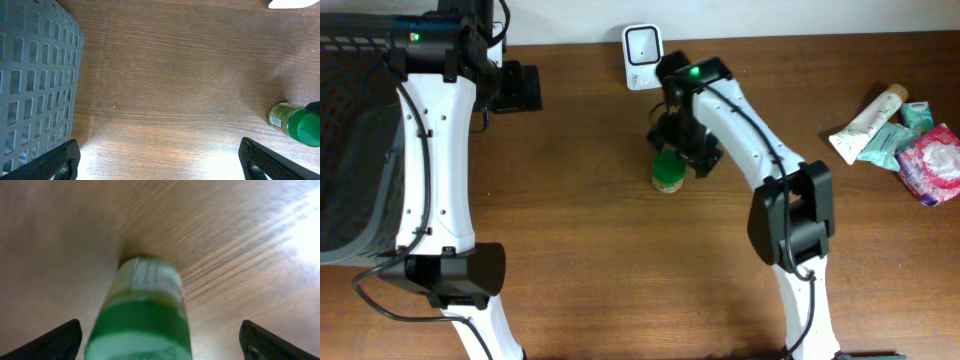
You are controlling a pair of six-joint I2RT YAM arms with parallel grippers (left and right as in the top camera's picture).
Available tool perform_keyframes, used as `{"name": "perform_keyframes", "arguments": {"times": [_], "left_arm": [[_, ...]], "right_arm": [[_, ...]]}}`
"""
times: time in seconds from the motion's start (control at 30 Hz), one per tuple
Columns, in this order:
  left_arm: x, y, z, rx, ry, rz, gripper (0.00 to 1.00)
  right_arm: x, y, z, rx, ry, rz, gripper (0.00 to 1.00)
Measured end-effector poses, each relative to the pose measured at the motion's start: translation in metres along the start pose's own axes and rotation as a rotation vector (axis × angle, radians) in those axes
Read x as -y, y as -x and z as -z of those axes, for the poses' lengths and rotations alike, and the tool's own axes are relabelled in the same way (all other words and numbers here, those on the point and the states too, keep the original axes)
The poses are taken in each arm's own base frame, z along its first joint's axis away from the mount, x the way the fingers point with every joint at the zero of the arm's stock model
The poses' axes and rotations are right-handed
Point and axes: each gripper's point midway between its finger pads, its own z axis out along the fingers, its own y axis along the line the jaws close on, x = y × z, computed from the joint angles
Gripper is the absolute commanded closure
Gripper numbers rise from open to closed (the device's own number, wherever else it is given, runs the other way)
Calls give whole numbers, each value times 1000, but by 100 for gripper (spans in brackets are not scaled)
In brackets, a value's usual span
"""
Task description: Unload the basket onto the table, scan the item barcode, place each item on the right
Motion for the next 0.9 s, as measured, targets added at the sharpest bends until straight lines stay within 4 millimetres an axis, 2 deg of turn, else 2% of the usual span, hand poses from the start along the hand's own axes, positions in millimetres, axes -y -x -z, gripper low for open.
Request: {"name": "perform_keyframes", "arguments": {"times": [0.13, 0.27, 0.37, 0.47, 0.57, 0.67, 0.7, 0.73, 0.77, 0.9], "left_arm": [[0, 0, 0, 0, 0, 0, 1], [0, 0, 0, 0, 0, 0, 1], [0, 0, 0, 0, 0, 0, 1], [0, 0, 0, 0, 0, 0, 1], [0, 0, 0, 0, 0, 0, 1], [0, 0, 0, 0, 0, 0, 1], [0, 0, 0, 0, 0, 0, 1], [0, 0, 0, 0, 0, 0, 1], [0, 0, 0, 0, 0, 0, 1], [0, 0, 0, 0, 0, 0, 1]], "right_arm": [[4, 9, 2, -16, 9, -229, 1], [-3, -5, 0, -24, 8, -318, 2], [-7, -15, -1, -24, 5, -377, 6], [-12, -15, -4, -24, 24, -457, 7], [-8, -19, -11, -33, 3, -498, 7], [-9, -22, -18, -12, -3, -531, 18], [-9, -23, -19, -5, -7, -531, 26], [-8, -23, -20, -2, -9, -539, 27], [-7, -23, -20, 3, -13, -544, 32], [-2, -24, -20, 4, -36, -513, 36]]}}
